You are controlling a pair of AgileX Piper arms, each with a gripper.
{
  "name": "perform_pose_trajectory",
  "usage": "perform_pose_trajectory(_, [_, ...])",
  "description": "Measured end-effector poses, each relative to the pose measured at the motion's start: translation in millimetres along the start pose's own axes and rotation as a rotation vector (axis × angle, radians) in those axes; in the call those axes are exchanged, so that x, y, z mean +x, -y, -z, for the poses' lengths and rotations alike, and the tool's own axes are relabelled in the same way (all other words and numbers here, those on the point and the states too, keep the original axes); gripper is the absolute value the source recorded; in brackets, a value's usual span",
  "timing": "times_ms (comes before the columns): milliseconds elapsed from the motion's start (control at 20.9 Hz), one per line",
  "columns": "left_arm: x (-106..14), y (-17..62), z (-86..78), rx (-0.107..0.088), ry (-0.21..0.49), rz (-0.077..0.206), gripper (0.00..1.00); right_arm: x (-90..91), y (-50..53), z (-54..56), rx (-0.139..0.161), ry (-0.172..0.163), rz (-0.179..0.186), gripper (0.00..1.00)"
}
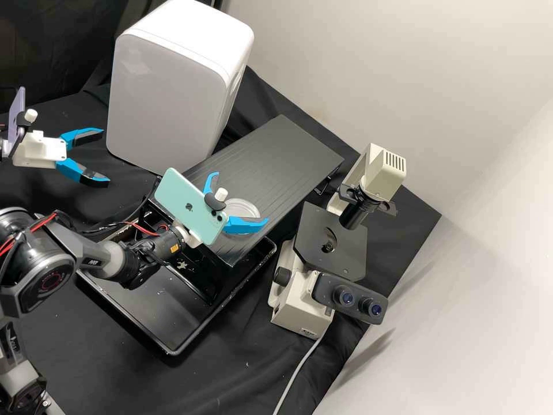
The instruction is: Remove the lid from the petri dish
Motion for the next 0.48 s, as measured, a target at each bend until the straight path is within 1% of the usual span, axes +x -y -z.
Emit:
perform_pose_trajectory(143, [0.6,2.6,-0.3,-0.001,0.001,0.011,1.00,0.0,0.0,0.0,0.000,0.000,0.000,1.00])
perform_pose_trajectory(430, [0.8,2.9,-1.9,-0.001,0.007,0.012,1.00,0.0,0.0,0.0,0.000,0.000,0.000,1.00])
perform_pose_trajectory(478, [0.8,2.9,-1.9,-0.001,0.007,0.012,1.00,-0.4,-0.6,-1.3,0.000,0.005,-0.002,1.00])
